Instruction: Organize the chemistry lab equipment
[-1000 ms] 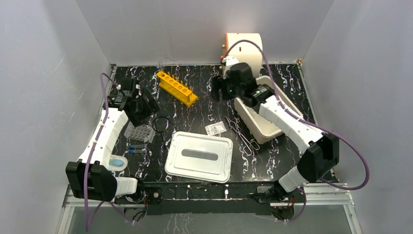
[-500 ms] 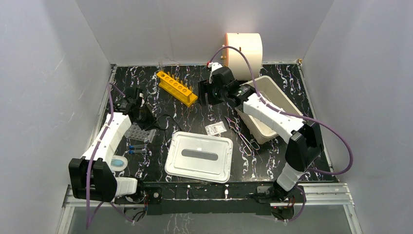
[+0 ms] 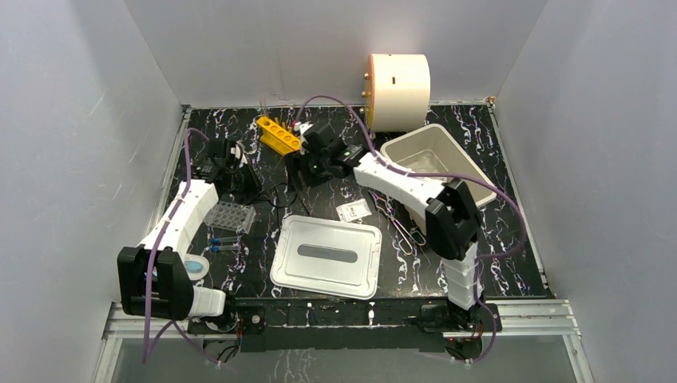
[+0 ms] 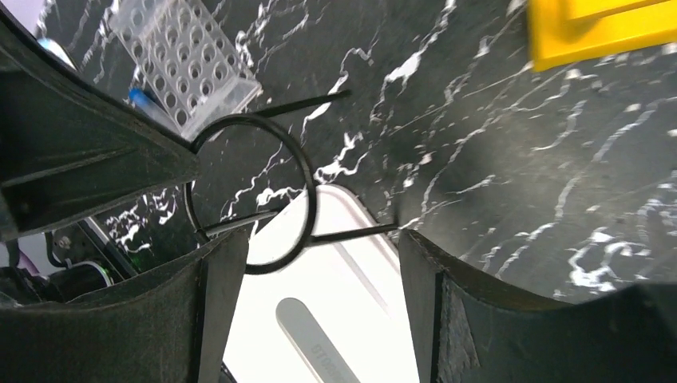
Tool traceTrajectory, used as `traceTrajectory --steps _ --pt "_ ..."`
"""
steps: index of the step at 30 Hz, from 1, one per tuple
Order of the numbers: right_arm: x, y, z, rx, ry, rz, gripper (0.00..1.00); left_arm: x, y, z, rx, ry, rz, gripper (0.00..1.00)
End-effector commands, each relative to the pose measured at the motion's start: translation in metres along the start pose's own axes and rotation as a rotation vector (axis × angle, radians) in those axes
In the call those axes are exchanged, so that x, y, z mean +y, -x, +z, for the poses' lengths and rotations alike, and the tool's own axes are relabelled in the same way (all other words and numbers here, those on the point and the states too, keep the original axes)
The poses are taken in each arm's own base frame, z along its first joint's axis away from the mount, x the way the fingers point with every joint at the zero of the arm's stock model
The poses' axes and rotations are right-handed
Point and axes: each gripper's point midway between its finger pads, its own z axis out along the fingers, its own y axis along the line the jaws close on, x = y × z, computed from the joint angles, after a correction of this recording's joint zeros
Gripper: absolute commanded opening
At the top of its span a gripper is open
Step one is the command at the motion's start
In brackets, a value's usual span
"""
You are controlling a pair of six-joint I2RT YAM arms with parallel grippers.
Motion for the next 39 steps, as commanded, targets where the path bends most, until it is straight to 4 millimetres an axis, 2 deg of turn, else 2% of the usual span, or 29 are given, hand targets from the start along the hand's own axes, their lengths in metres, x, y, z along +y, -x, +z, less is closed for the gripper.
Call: traceTrajectory --steps 1,8,12,15,21,23,25,30,35,39 --pt "0.024 0.011 0.010 0.003 0.005 -0.024 0.74 -0.018 0.009 -0.006 -0.005 -0.077 0.045 0.07" --pt "0.012 0.000 0.028 0.035 -0.088 -0.048 0.46 -0.018 0.011 -0.008 -0.015 -0.078 0.055 0.09" --pt "0.004 0.008 0.029 0.007 -0.146 -0.097 0.33 -0.018 0.013 -0.010 -0.021 -0.072 0.059 0.12" --pt "0.004 0.013 0.033 0.002 -0.160 -0.138 0.31 -0.020 0.015 -0.012 -0.023 -0.075 0.071 0.17" --pt "-0.003 0.010 0.047 0.044 -0.202 -0.185 0.37 -0.020 0.017 -0.015 -0.031 -0.070 0.085 0.21" --pt "-0.004 0.008 0.050 0.061 -0.205 -0.191 0.35 -0.019 0.018 -0.016 -0.036 -0.062 0.085 0.21" --pt "-0.003 0.008 0.049 0.063 -0.211 -0.196 0.26 -0.018 0.021 -0.019 -0.050 -0.049 0.086 0.22" --pt "0.008 0.027 0.037 0.005 -0.194 -0.214 0.00 -0.031 0.031 -0.033 -0.077 -0.080 0.142 0.38" --pt "0.023 0.062 0.001 -0.113 -0.179 -0.235 0.00 -0.047 0.055 -0.059 -0.161 -0.088 0.163 0.53" --pt "0.029 0.086 -0.035 -0.195 -0.185 -0.238 0.00 -0.057 0.074 -0.081 -0.241 -0.078 0.161 0.56"
